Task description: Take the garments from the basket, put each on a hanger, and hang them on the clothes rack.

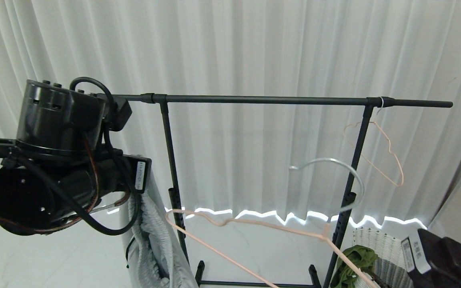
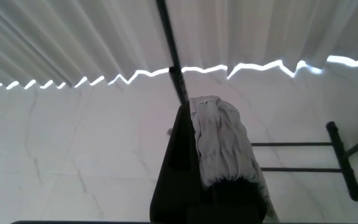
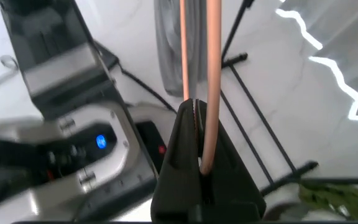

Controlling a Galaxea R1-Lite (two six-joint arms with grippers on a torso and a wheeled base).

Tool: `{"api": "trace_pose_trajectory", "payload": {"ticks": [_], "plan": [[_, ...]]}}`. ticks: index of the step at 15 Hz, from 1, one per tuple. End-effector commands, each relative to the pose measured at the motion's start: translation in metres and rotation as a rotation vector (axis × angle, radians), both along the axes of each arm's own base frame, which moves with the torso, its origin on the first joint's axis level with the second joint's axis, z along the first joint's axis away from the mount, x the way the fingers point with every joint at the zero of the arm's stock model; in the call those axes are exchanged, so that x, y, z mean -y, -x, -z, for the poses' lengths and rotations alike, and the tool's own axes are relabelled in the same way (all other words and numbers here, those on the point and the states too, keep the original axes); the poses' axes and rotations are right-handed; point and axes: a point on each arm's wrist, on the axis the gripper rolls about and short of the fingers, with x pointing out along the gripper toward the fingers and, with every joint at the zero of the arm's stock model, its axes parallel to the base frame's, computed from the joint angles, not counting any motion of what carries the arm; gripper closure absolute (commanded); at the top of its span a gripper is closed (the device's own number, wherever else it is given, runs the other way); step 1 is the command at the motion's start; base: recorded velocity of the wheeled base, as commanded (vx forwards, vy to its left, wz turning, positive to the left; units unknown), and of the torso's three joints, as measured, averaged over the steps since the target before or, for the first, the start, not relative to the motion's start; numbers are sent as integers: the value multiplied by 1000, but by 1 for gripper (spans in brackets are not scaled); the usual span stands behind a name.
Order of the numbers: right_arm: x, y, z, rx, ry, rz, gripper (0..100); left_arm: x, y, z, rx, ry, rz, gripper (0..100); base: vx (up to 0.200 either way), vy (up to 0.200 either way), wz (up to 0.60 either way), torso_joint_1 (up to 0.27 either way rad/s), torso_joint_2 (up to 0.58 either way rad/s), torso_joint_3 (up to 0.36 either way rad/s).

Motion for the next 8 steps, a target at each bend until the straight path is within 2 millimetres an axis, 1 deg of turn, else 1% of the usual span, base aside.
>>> {"api": "trace_pose_trajectory", "payload": {"ticks": [1, 5, 8], "plan": [[-24, -7, 5, -23, -1, -13, 100, 12, -10, 5, -20, -7, 16, 100, 0, 0, 0, 0, 0, 0], [-33, -14, 11, -45, 19, 7, 100, 13, -12, 2, -12, -3, 14, 100, 0, 0, 0, 0, 0, 0], [-47, -22, 6, -126, -15, 93, 100, 13, -12, 2, -9, -7, 7, 100, 0, 0, 0, 0, 0, 0]]}}
